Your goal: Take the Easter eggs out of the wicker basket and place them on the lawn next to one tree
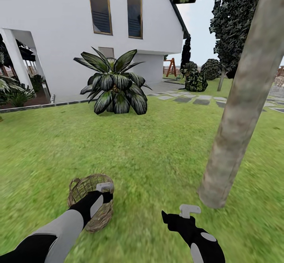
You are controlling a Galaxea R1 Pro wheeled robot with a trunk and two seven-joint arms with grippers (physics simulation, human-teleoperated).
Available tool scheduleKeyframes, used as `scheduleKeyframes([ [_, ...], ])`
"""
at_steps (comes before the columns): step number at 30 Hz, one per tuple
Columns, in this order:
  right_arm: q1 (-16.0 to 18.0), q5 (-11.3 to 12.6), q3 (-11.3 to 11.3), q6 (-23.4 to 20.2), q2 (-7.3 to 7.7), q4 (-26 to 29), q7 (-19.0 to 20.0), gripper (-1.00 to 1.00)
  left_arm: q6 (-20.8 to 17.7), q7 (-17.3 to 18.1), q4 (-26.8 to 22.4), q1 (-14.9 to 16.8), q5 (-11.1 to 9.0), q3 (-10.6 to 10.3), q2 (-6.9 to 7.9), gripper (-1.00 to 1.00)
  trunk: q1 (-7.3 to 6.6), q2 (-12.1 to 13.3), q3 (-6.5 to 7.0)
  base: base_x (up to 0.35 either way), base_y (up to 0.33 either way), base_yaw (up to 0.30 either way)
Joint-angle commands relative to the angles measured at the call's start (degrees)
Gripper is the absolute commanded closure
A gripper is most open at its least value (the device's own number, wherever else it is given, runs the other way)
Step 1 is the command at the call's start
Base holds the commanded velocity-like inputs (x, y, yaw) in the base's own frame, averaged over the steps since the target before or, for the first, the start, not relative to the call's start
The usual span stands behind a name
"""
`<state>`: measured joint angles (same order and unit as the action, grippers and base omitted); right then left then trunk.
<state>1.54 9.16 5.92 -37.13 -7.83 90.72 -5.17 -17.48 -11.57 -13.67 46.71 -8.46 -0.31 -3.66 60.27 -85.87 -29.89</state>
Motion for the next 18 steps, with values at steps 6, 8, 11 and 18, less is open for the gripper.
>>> scheduleKeyframes([
  [6, 0.04, 0.64, 0.06, -0.22, 0.01, 0.07, -0.54, -1.0, -0.47, 0.32, -0.27, 0.02, -0.64, 0.12, 0.17, -1.0, -1.33, 2.39, 1.02, 0.0, 0.0, 0.0],
  [8, 0.04, 0.66, 0.08, -0.22, 0.01, 0.04, -0.55, -1.0, -1.74, 0.56, -0.23, 0.05, -0.56, 0.08, 0.26, -1.0, -1.77, 3.19, 1.38, 0.0, 0.0, 0.0],
  [11, 0.04, 0.71, 0.12, -0.21, 0.01, 0.0, -0.55, -1.0, -8.18, 0.68, -1.38, 0.66, -0.84, -0.08, 0.55, -1.0, -2.43, 4.39, 1.92, 0.0, 0.0, 0.0],
  [18, 0.04, 0.74, 0.19, 0.03, 0.01, -0.02, -0.55, -1.0, -18.57, 0.32, -4.35, 4.44, -1.02, 0.16, 1.67, -1.0, -3.96, 7.2, 3.18, 0.0, 0.0, 0.0],
])
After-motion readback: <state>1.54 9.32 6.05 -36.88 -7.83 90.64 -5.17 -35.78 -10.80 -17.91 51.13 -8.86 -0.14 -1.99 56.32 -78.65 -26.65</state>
